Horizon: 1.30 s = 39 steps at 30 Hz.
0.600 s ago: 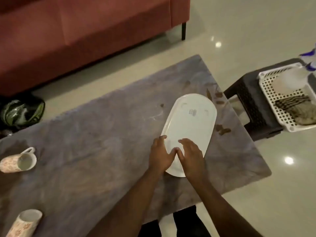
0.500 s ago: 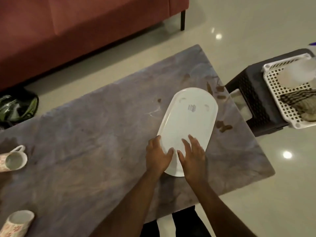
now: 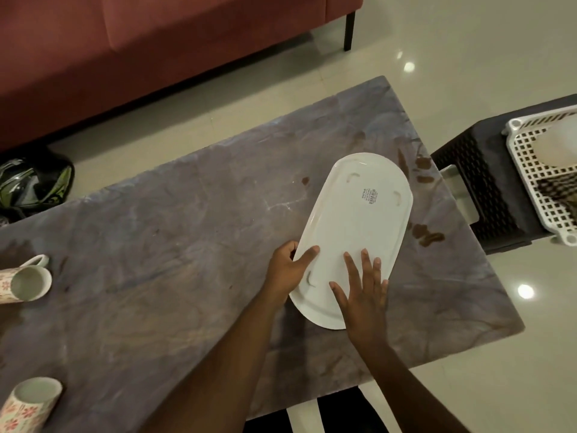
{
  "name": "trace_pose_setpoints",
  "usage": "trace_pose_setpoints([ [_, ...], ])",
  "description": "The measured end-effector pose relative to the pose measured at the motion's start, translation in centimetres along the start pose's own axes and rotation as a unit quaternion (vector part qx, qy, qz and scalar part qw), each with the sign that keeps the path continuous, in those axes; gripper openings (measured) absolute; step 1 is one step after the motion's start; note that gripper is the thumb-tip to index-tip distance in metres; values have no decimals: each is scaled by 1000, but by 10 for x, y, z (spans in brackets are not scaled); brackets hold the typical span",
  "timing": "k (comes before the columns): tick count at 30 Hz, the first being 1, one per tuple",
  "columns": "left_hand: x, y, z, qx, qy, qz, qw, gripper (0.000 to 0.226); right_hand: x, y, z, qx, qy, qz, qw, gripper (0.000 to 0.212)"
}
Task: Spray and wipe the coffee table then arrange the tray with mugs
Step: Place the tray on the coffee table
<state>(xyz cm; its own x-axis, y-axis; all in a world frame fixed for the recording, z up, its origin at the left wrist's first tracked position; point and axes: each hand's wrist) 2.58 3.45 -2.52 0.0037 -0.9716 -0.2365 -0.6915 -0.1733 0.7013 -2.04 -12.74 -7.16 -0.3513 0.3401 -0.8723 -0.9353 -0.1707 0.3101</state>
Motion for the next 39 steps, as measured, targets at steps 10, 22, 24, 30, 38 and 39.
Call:
trace_pose_setpoints([
  [10, -103, 114, -8, 197, -204, -162, 945, 20, -74, 3, 159, -26, -514, 113, 850, 41],
  [22, -215, 168, 153, 149, -238, -321, 904, 24, 48, 63, 350, 20, -486, 208, 849, 15],
  [24, -232, 170, 181, 156, -232, -303, 911, 29, 73, 68, 367, 25, -490, 218, 844, 7],
  [30, -270, 162, 239, 144, -285, -275, 907, 54, 127, 69, 398, 19, -486, 287, 825, 14],
  [38, -274, 135, 261, 132, -304, -271, 904, 53, 149, 54, 408, 22, -433, 322, 842, 17],
  [39, -273, 131, 262, 129, -303, -266, 906, 53, 150, 52, 409, 17, -417, 318, 851, 16],
])
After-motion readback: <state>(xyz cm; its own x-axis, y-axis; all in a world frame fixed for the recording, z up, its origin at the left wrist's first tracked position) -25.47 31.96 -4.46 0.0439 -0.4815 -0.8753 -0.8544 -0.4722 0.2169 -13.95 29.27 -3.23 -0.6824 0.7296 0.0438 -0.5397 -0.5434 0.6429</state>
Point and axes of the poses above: each hand's wrist, its own y-axis away from the middle knuckle, its own x-axis out of the palm, z = x × y, and after that the axes turned 7 degrees about z, right-handed
